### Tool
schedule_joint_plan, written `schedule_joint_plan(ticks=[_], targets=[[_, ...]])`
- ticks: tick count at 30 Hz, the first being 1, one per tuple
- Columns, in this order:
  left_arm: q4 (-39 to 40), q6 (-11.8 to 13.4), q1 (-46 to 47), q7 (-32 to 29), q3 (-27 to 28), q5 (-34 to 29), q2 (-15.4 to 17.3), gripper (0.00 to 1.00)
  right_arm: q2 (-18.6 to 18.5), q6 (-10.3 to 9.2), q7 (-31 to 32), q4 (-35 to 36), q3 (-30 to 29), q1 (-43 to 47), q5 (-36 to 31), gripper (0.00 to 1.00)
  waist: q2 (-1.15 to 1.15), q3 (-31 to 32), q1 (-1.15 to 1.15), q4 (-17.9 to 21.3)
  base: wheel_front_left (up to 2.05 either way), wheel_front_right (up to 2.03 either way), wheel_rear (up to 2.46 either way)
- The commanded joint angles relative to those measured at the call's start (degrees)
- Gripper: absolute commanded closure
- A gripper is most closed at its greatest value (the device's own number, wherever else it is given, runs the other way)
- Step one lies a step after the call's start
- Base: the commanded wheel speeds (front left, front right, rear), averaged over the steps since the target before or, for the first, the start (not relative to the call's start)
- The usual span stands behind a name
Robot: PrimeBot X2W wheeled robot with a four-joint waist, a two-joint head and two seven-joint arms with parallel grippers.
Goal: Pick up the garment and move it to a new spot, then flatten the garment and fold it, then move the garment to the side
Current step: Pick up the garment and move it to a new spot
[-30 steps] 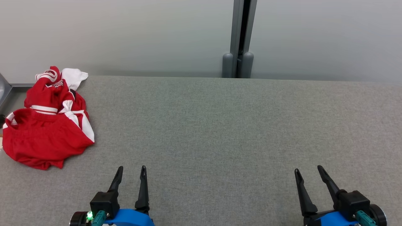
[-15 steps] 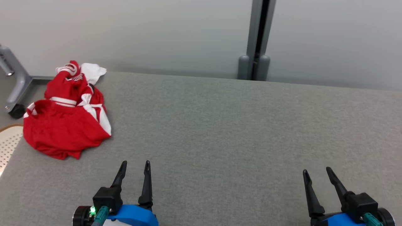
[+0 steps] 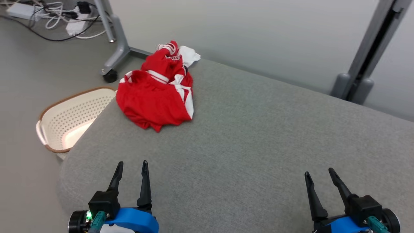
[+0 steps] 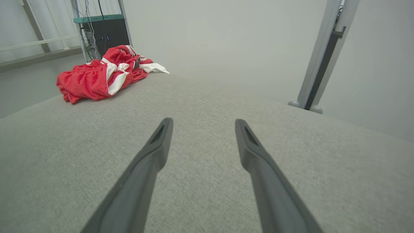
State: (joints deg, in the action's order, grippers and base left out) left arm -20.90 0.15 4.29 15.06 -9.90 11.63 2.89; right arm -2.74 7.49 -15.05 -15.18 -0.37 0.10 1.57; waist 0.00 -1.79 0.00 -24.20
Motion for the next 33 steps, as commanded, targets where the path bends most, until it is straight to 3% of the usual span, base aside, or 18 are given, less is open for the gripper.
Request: schedule_joint_plan(ticks=[1,6,14,20,23,28,33], targets=[[0.3,0.2,-0.2,0.2,0.3,0.0,0.0,0.00,-0.3,0.01,-0.2,-0.1,0.4,-0.9,-0.1,0.00,0.00,-2.1,0.00,-3.2,0.00,0.00,0.00],[1.0,0.1,-0.8,0.2,0.9,-0.1,0.0,0.00,-0.3,0.01,-0.2,-0.4,1.9,-1.1,-0.5,0.00,0.00,-2.1,0.00,-5.6,0.00,0.00,0.00],[1.8,-0.7,1.2,0.2,3.3,-1.6,0.7,0.00,-0.3,0.01,-0.2,1.0,2.4,-2.3,-1.1,0.00,0.00,-4.0,0.00,-5.2,0.00,0.00,0.00],[5.1,-1.1,9.2,0.2,8.3,-2.8,5.4,0.00,-0.3,0.01,-0.2,2.7,1.1,-4.2,-3.5,0.00,0.00,-8.0,0.00,-2.8,0.00,0.00,0.00],[5.6,-2.7,16.0,0.2,9.8,-2.9,8.6,0.00,-0.3,0.01,-0.2,3.3,0.6,-5.7,-5.2,0.00,0.00,-10.8,0.00,-1.1,0.00,0.00,0.00],[2.4,-5.4,26.9,-2.8,8.1,-3.6,13.3,0.00,-0.3,0.01,-0.2,3.7,0.2,-8.1,-7.5,0.00,0.00,-15.0,0.00,1.8,0.00,0.00,0.00],[-5.2,-7.3,40.1,-10.4,5.5,-0.2,17.4,0.00,-0.3,0.01,-0.2,3.1,1.3,-11.1,-9.4,0.00,0.00,-20.9,0.00,7.1,0.00,0.00,0.00]])
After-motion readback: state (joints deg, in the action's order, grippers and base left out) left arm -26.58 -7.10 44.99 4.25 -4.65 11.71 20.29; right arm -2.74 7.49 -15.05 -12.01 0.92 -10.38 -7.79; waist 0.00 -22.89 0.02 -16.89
